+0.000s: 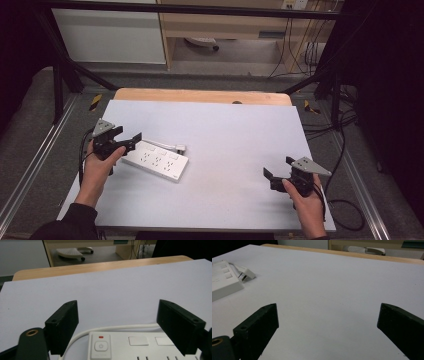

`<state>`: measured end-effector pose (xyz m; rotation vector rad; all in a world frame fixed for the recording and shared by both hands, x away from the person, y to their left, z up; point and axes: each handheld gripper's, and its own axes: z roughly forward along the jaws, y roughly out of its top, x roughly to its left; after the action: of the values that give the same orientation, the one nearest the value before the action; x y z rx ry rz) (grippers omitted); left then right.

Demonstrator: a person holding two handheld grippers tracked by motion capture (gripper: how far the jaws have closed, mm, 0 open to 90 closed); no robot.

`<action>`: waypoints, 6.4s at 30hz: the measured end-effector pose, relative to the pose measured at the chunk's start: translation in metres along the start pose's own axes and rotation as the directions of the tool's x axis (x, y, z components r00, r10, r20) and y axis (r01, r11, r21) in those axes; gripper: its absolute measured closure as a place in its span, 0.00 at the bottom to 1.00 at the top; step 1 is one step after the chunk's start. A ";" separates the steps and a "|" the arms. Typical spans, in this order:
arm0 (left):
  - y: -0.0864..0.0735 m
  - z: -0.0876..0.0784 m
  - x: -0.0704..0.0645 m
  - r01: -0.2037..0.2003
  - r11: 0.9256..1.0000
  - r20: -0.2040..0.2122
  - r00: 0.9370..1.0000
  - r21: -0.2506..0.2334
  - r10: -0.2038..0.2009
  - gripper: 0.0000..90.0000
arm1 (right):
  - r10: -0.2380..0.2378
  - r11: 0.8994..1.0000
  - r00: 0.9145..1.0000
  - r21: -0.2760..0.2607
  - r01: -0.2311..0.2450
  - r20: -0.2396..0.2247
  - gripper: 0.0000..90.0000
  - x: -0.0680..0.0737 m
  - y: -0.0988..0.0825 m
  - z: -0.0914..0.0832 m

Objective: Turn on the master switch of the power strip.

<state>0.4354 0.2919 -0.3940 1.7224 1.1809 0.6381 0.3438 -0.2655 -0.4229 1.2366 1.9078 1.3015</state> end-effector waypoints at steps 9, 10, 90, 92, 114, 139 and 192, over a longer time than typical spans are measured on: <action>-0.003 0.008 0.002 0.007 1.000 -0.007 1.000 0.029 -0.007 0.13 | -0.008 1.000 1.000 0.005 0.008 0.000 0.04 0.001 0.000 0.001; -0.003 0.008 0.003 0.008 0.999 -0.007 1.000 0.032 -0.008 0.13 | -0.007 1.000 1.000 0.005 0.007 0.000 0.04 0.001 0.000 0.001; -0.026 0.031 0.017 -0.018 0.978 -0.001 1.000 0.206 0.018 1.00 | -0.014 1.000 1.000 0.012 0.014 -0.002 0.04 0.002 -0.001 0.002; -0.026 0.031 0.016 -0.019 0.978 -0.002 1.000 0.207 0.020 1.00 | -0.014 1.000 1.000 0.013 0.014 -0.002 0.04 0.002 -0.001 0.002; -0.027 0.032 0.018 0.009 0.979 0.001 1.000 0.202 -0.009 1.00 | -0.013 1.000 1.000 0.019 0.013 0.001 0.04 0.003 -0.001 0.002; -0.027 0.032 0.016 0.005 0.978 -0.007 1.000 0.209 -0.003 1.00 | -0.019 1.000 1.000 0.024 0.018 0.003 0.04 0.002 -0.001 0.002; -0.028 0.033 0.019 0.018 0.978 0.005 1.000 0.208 -0.020 1.00 | -0.019 1.000 1.000 0.025 0.019 0.003 0.04 0.003 -0.002 0.002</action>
<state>0.4572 0.2990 -0.4352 1.8833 1.2952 0.5107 0.3438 -0.2624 -0.4250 1.2292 1.9345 1.2693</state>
